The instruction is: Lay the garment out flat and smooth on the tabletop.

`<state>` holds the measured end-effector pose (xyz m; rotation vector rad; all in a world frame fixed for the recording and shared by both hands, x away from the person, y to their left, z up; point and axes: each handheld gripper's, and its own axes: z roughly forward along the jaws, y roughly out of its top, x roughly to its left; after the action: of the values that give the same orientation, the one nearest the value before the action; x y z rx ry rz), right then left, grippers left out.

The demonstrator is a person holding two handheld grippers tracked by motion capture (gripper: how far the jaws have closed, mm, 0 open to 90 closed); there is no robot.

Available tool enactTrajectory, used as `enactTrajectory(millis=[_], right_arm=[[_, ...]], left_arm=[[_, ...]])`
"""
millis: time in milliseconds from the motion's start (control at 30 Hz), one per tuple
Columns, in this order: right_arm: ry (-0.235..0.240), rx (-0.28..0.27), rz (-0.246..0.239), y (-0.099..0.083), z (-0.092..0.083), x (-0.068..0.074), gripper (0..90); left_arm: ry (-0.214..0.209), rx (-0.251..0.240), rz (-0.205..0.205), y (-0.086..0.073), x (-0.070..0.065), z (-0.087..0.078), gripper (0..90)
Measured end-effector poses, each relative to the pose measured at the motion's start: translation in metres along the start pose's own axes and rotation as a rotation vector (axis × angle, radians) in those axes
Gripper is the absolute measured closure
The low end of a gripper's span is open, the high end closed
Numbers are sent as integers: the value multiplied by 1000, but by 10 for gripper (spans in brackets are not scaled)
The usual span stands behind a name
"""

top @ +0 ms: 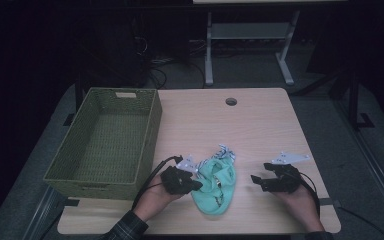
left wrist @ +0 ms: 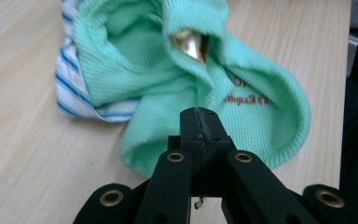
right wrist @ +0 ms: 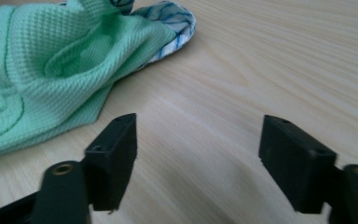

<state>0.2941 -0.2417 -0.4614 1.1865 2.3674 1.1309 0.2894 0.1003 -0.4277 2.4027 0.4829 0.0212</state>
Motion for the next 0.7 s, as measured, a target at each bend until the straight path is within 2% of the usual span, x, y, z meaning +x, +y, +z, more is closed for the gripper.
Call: enactTrajectory(millis=[33, 133, 167, 233, 267, 300, 333, 367, 467, 600, 700], right_arm=[[14, 4, -1, 4, 3, 1, 363], [16, -2, -11, 9, 5, 2, 399], [29, -11, -33, 16, 8, 2, 448], [37, -9, -37, 18, 9, 2, 466], [57, -13, -40, 24, 11, 0, 517], [66, -13, -41, 26, 13, -1, 537], [66, -13, -41, 26, 13, -1, 537], [76, -15, -60, 32, 15, -1, 574], [97, -16, -82, 41, 18, -2, 596], [110, -15, -99, 50, 22, -1, 615], [138, -19, -114, 59, 25, 1, 625]], left_arm=[[-6, 5, 3, -5, -2, 3, 897], [1, 13, 9, -8, -3, 6, 896], [22, 13, 14, -12, -2, 9, 857], [20, 30, 15, -13, 0, 10, 846], [13, 26, -3, -15, 0, 12, 845], [11, 42, 10, -16, 2, 13, 845], [7, 45, 4, -17, 1, 15, 845], [3, 45, -9, -16, 0, 18, 846], [3, 64, 8, -16, -1, 20, 858], [5, 54, -15, -16, -1, 21, 879], [4, 78, 0, -15, 1, 20, 887]])
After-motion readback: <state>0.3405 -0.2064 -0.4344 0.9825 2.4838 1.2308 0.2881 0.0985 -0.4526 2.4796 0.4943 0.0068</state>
